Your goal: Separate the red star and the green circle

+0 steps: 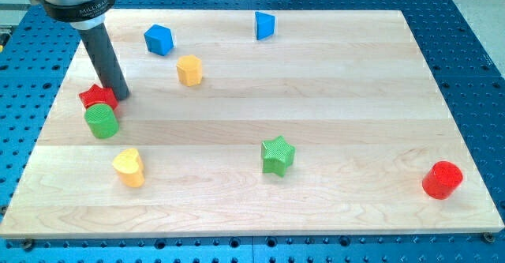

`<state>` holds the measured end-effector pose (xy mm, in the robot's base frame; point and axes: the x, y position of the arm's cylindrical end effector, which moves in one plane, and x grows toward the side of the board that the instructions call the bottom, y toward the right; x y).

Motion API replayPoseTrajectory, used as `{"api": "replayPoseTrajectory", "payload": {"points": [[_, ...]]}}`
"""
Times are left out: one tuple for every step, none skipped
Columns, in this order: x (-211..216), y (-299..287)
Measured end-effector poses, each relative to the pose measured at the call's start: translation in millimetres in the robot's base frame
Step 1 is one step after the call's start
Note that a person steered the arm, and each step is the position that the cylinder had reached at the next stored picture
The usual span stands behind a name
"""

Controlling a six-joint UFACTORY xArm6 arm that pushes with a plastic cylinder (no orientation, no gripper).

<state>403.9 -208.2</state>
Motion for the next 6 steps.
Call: {"api": "replayPoseTrajectory", "payload": {"points": [[-1.8,0.0],[-2.5,4.7],[38.8,43.6],[75.6,18.1],[67.5,10.4],[24.0,-2.0]]}}
